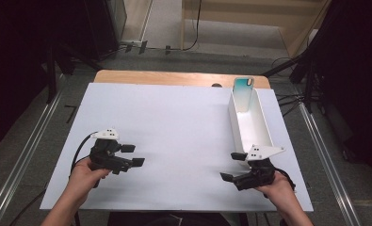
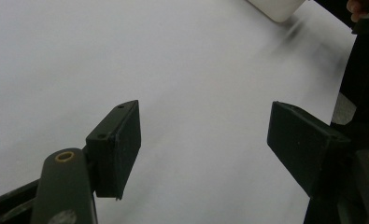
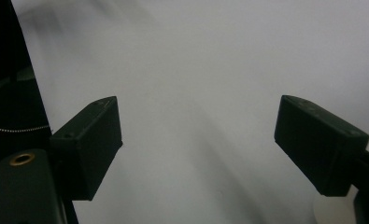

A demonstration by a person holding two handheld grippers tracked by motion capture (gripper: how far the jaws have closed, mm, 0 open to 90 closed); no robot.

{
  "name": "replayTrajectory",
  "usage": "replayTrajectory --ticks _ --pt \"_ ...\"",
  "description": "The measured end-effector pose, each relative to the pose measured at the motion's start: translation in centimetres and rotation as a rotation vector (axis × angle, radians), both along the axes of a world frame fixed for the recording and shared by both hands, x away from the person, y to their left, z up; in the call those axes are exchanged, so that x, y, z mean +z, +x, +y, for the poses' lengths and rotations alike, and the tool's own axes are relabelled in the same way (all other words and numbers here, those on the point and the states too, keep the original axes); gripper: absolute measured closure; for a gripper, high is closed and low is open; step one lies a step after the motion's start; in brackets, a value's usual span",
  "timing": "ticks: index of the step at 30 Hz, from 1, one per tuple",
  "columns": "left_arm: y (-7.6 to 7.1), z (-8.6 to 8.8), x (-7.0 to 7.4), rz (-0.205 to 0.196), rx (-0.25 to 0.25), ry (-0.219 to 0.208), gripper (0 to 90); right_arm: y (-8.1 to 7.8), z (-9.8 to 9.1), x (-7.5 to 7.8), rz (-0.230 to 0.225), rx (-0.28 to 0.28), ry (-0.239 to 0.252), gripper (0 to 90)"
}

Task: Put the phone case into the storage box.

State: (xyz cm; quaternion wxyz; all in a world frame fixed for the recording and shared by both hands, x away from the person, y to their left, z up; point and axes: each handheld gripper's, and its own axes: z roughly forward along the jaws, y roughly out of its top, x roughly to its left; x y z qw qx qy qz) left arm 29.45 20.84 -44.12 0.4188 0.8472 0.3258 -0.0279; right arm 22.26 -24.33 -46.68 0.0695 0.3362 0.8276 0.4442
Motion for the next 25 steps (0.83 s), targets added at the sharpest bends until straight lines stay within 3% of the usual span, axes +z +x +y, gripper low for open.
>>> replayTrajectory --ticks 4,21,23,24,25 --pt "0.03 0.02 -0.02 0.001 0.0 0.002 25.8 -0.27 -0.27 -0.28 0.018 -0.006 -0.001 14.1" --pt "-0.02 0.01 0.01 0.003 0.001 0.0 25.8 -0.31 -0.29 -0.38 0.01 -0.005 -0.018 14.5" --pt "-0.02 0.01 0.03 0.003 -0.002 -0.002 25.8 -0.27 -0.25 -0.33 0.02 -0.011 -0.021 14.4" --pt "-0.01 0.01 0.02 0.001 -0.002 -0.002 25.8 -0.25 -0.16 -0.29 0.046 -0.017 -0.01 14.4" --pt "0.01 0.03 0.03 -0.001 -0.001 0.001 25.8 -0.24 0.03 -0.26 0.103 -0.028 -0.005 14.4"
